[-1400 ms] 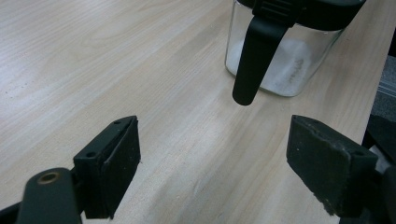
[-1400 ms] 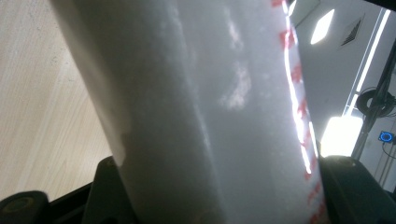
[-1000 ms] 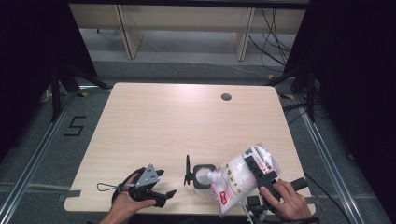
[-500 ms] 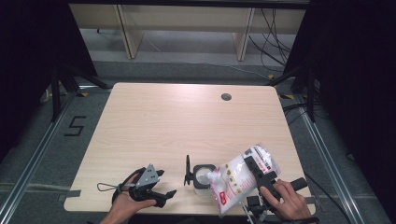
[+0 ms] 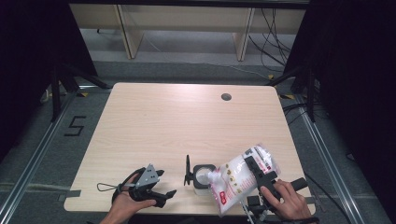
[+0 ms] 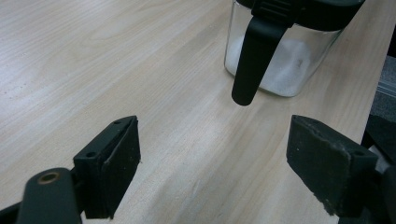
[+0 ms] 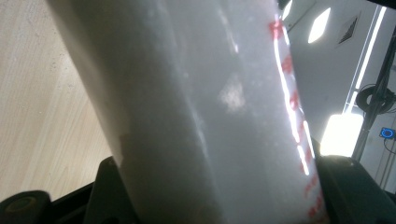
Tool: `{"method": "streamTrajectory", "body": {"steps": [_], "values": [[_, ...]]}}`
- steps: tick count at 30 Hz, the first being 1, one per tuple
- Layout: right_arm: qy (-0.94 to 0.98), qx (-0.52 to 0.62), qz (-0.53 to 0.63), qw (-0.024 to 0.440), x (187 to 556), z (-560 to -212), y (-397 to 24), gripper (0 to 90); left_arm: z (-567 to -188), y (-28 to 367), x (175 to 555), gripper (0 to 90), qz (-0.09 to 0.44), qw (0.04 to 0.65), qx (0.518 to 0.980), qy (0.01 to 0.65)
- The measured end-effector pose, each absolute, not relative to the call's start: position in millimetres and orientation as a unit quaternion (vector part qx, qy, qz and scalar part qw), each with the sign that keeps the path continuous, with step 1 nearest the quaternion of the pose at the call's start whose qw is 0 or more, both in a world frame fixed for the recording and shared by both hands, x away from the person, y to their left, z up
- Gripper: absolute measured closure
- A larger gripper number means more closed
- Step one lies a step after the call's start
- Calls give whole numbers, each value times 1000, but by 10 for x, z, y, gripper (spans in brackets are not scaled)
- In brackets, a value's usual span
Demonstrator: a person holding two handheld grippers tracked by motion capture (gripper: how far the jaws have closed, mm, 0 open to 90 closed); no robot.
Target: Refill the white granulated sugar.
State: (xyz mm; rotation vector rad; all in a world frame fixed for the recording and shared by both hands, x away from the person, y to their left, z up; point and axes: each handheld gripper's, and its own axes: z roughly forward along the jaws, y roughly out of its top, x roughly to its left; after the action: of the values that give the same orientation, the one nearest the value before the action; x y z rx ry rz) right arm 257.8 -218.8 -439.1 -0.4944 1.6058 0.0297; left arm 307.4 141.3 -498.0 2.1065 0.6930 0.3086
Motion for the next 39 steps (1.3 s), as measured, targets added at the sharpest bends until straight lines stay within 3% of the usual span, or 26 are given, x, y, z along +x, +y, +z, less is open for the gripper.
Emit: {"method": "streamTrajectory", "body": {"steps": [39], "values": [[713, -210, 33, 668, 2546, -4362, -2188, 469, -4978, 1413, 3070, 172, 125, 433, 848, 278]]}}
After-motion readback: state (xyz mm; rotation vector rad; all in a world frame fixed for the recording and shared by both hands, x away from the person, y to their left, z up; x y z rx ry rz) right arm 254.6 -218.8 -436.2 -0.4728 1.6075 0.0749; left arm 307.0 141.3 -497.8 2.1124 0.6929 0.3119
